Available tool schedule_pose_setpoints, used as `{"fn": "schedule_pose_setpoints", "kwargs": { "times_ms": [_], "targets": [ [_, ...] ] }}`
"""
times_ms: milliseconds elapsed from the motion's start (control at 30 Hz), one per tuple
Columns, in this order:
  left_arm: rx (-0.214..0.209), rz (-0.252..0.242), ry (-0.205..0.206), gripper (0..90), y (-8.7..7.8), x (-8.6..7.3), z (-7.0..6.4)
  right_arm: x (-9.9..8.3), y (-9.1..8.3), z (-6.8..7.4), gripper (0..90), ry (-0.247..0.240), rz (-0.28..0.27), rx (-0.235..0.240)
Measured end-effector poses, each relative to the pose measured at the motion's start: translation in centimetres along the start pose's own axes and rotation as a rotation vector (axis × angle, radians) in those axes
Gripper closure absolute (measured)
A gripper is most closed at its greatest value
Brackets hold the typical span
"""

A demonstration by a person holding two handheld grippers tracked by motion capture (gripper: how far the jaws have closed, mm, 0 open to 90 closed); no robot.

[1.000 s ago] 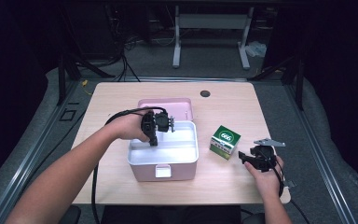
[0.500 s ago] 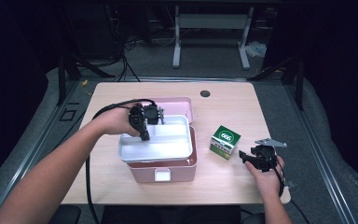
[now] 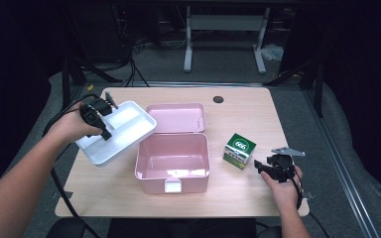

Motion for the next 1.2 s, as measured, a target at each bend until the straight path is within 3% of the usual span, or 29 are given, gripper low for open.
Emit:
{"fn": "schedule_pose_setpoints", "kwargs": {
  "times_ms": [100,267,367,633,767,967,1067,1200],
  "targets": [
    [-0.003,0.012,-0.06,89.6,0.7,-1.2,1.6,0.0,0.0,0.0,43.7,0.004,-0.002,-0.002],
    [-0.033,0.033,-0.088,89.6,2.4,-2.4,2.6,-0.1,0.0,0.1,43.6,0.004,0.005,0.006],
    [-0.028,0.059,-0.09,89.6,4.0,-3.2,3.2,-0.1,0.0,0.0,43.6,0.005,0.003,0.005],
    [-0.055,0.084,-0.123,89.6,8.5,-4.6,3.5,-0.1,0.0,0.0,43.6,0.005,0.005,0.007],
    [-0.066,0.091,-0.158,89.5,10.5,-5.2,3.5,-0.1,0.0,0.1,43.6,0.003,0.005,0.007],
    [-0.087,0.061,-0.182,89.5,12.7,-5.9,3.4,-0.2,0.1,0.1,43.7,0.004,0.009,0.007],
    [-0.064,0.064,-0.162,89.0,13.7,-6.7,3.3,-0.2,0.1,0.2,43.7,0.001,0.013,0.005],
    [-0.073,0.005,-0.164,87.8,13.9,-7.2,3.2,-0.3,0.2,0.2,43.8,-0.002,0.016,0.005]
  ]
}}
Point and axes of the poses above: each handheld gripper's, and its own axes: y roughly forward along the jaws, x roughly out of its top, z roughly to its left, the point moved 10 cm from there along y, roughly forward along the jaws, and after that the axes turned 7 degrees about -y, right-handed, at the moved point
